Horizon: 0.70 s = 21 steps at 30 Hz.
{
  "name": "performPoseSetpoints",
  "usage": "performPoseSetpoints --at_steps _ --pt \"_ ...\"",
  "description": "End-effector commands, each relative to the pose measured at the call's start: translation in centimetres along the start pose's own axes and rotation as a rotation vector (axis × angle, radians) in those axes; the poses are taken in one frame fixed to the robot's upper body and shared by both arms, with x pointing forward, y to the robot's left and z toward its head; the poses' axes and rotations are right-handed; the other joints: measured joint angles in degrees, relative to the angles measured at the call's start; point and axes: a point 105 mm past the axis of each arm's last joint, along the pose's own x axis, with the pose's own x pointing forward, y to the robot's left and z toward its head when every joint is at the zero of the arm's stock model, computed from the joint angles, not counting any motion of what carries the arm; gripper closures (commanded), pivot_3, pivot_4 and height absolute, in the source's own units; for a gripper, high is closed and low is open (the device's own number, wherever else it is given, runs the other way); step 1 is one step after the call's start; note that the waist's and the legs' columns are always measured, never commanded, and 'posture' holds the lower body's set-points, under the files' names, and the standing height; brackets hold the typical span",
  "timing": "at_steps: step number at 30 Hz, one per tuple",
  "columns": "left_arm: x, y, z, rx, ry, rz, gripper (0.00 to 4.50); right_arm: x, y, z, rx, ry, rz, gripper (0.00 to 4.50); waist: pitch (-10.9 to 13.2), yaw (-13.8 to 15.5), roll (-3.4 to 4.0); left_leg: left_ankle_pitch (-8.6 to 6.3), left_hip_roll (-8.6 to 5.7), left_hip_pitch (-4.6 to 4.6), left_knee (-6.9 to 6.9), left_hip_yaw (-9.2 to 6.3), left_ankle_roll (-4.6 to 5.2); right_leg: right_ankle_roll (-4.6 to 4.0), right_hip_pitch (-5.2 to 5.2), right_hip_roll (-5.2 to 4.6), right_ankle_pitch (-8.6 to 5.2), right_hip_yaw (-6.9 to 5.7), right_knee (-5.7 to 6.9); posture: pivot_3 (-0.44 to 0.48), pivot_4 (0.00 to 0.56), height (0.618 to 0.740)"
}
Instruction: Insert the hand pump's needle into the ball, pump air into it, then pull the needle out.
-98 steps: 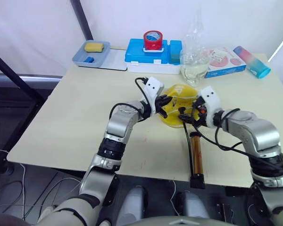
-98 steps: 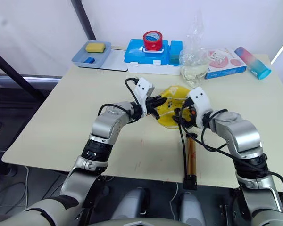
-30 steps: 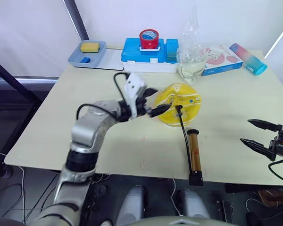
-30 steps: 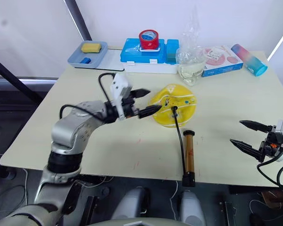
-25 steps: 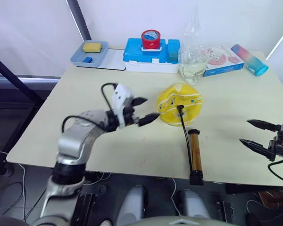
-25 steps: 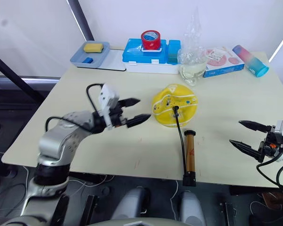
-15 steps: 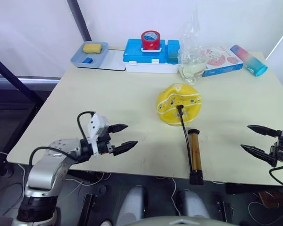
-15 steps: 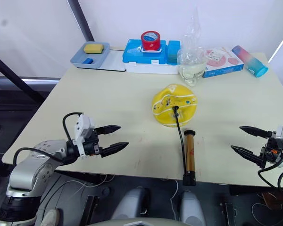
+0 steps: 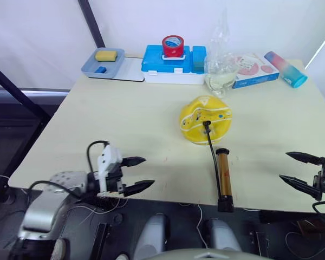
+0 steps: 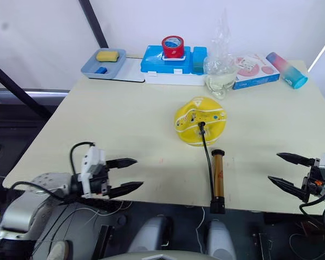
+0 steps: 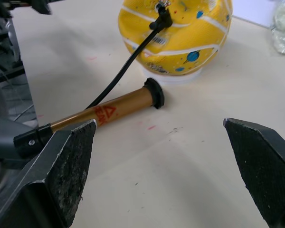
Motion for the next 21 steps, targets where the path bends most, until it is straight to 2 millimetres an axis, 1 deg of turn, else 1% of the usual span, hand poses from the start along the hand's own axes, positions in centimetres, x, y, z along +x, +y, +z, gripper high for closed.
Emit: performPoseSetpoints --at_steps 1,5,8,14,17,21 --pt "2.8 -0.7 1.4 0.018 0.004 -0.052 0.07 -0.4 0.0 1.1 -0.057 -0.009 -0.001 0.00 0.0 -0.1 -0.06 0.00 0.00 0.03 0.02 0.02 0.00 0.00 0.00 0.02 0.00 0.04 0.06 0.000 0.150 0.739" --pt "6.1 -1.4 2.8 -0.017 0.001 -0.121 0.07 0.0 0.3 1.1 -0.060 -0.008 0.013 0.00 0.0 -0.5 -0.07 0.00 -0.20 0.10 0.03 0.09 0.00 0.00 -0.02 0.11 0.00 0.14 0.22 0.000 0.150 0.739" --pt "8.2 -1.4 3.2 -0.062 0.028 -0.151 0.07 0.0 0.3 1.2 -0.064 -0.011 0.014 0.00 0.0 -0.5 -0.10 0.01 -0.22 0.13 0.04 0.12 0.01 0.02 -0.05 0.16 -0.01 0.21 0.27 0.000 0.150 0.739" --pt "12.0 -1.1 3.4 -0.219 0.077 -0.135 0.07 0.4 0.6 1.4 -0.073 -0.020 0.025 0.00 0.1 -0.4 -0.15 0.01 -0.26 0.12 0.10 0.11 0.01 0.13 -0.04 0.17 0.03 0.23 0.34 0.000 0.150 0.739" --pt "13.5 -1.3 3.4 -0.289 0.090 -0.135 0.07 0.5 0.8 1.5 -0.075 -0.027 0.029 0.00 0.1 -0.4 -0.18 0.01 -0.29 0.10 0.10 0.09 0.01 0.26 -0.05 0.16 0.10 0.25 0.34 0.000 0.150 0.739" --pt "15.1 -1.5 2.5 -0.334 0.131 -0.116 0.07 0.7 1.0 1.6 -0.078 -0.032 0.035 0.00 0.1 -0.4 -0.20 0.01 -0.29 0.11 0.09 0.05 0.01 0.26 -0.05 0.17 0.10 0.23 0.35 0.000 0.150 0.739"
